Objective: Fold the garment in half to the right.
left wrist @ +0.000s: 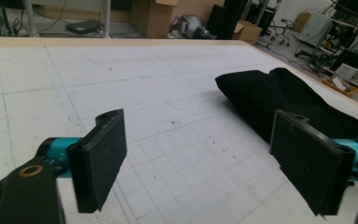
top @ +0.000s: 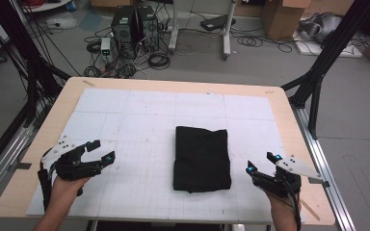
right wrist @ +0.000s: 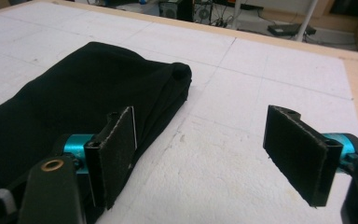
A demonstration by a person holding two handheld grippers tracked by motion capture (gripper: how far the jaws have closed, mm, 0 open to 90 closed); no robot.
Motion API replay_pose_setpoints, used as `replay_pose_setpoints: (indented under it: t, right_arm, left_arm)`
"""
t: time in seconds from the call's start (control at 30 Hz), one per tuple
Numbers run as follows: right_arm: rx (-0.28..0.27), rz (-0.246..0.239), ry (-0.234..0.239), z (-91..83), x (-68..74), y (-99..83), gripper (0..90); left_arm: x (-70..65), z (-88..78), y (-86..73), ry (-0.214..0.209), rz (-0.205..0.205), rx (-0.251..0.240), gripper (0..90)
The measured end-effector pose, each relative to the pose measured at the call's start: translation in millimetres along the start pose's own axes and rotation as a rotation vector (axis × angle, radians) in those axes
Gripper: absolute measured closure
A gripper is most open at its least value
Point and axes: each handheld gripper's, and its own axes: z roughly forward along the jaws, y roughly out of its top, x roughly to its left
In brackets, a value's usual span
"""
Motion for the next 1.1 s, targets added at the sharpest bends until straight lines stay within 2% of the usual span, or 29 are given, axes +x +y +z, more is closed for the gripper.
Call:
replay_pose_setpoints:
  t: [0.13,0.3,0.67,0.8,1.1]
  right_arm:
    - [-0.007,-0.033,-0.012,-5.1,2.5,1.0,21.1]
    - [-0.019,-0.011,-0.013,-7.4,0.2,-0.5,20.8]
    - [-0.019,-0.006,-0.019,-7.4,3.0,0.2,20.9]
    - [-0.02,-0.017,-0.019,-6.6,3.5,0.3,20.9]
    - [-0.009,-0.008,-0.024,-5.9,0.9,-1.4,20.9]
  left_arm:
    - [-1.4,-0.1,-0.9,-0.007,0.009,0.001,18.4]
    - [-3.2,0.1,-2.3,-0.005,0.028,0.014,19.0]
    - [-4.4,-1.1,-4.1,0.001,0.042,0.023,19.4]
    - [-3.8,-1.4,-4.2,0.005,0.04,0.025,19.4]
    - [-3.9,1.3,-5.9,0.005,0.035,0.032,19.5]
